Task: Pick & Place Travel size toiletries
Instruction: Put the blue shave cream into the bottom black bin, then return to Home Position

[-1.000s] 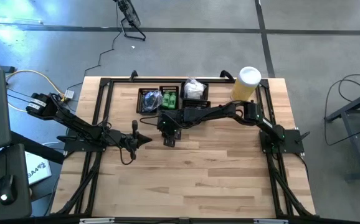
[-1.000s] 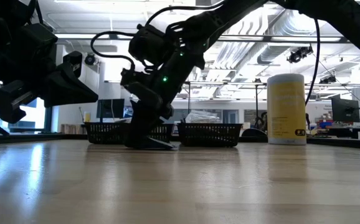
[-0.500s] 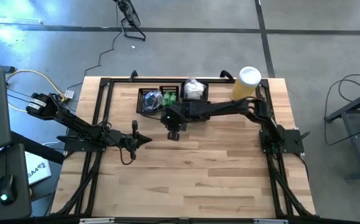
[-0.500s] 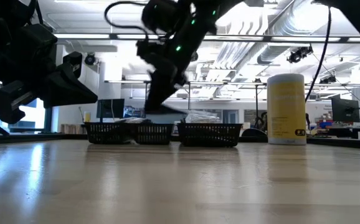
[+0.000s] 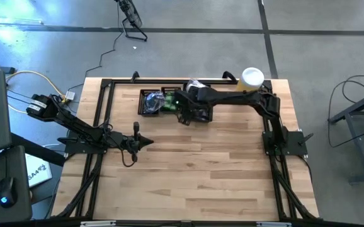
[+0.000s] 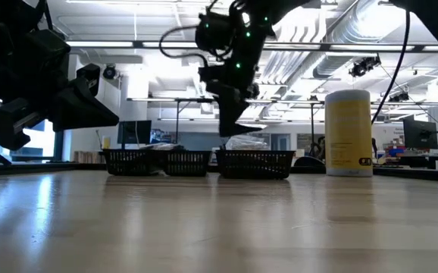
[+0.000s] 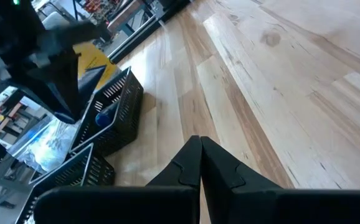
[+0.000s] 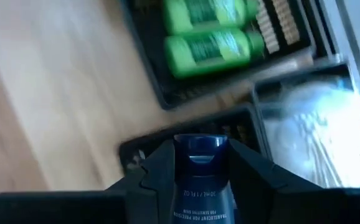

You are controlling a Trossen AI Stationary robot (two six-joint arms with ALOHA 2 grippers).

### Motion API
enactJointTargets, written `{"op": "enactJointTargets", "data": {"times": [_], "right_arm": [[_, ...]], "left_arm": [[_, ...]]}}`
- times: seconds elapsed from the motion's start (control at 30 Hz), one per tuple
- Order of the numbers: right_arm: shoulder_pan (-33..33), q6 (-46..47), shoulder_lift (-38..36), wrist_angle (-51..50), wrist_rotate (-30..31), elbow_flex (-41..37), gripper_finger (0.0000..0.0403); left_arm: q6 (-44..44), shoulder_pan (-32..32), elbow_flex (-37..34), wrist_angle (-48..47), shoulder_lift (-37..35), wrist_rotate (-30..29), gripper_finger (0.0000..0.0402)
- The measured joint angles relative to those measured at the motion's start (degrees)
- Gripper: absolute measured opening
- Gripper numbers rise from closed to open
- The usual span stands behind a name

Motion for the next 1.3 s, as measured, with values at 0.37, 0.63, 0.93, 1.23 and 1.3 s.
{"op": "enactJointTargets", "data": {"times": [0.37,0.63,0.93,1.23,1.3], "right_arm": [[-1.41,4.22,-0.22,-2.10,-0.04,-0.02,0.0207],[1.20,4.52,-1.39,-2.62,0.12,-0.02,0.0143],[7.03,9.16,-2.18,1.90,-2.95,-2.17,0.0007],[12.27,11.68,-3.85,23.88,-7.93,-15.69,0.0003],[13.12,12.25,-4.42,30.29,-8.79,-18.89,0.0003]], "left_arm": [[0.00,0.00,0.00,0.00,0.00,0.20,0.0000],[-0.02,0.00,0.00,0.00,0.00,0.20,0.0000],[-0.93,0.00,0.00,-0.10,0.00,0.20,0.0000],[-4.18,0.00,0.00,-1.31,0.00,0.20,0.0000],[-4.52,0.00,0.00,-1.68,0.00,0.20,0.0000]]}}
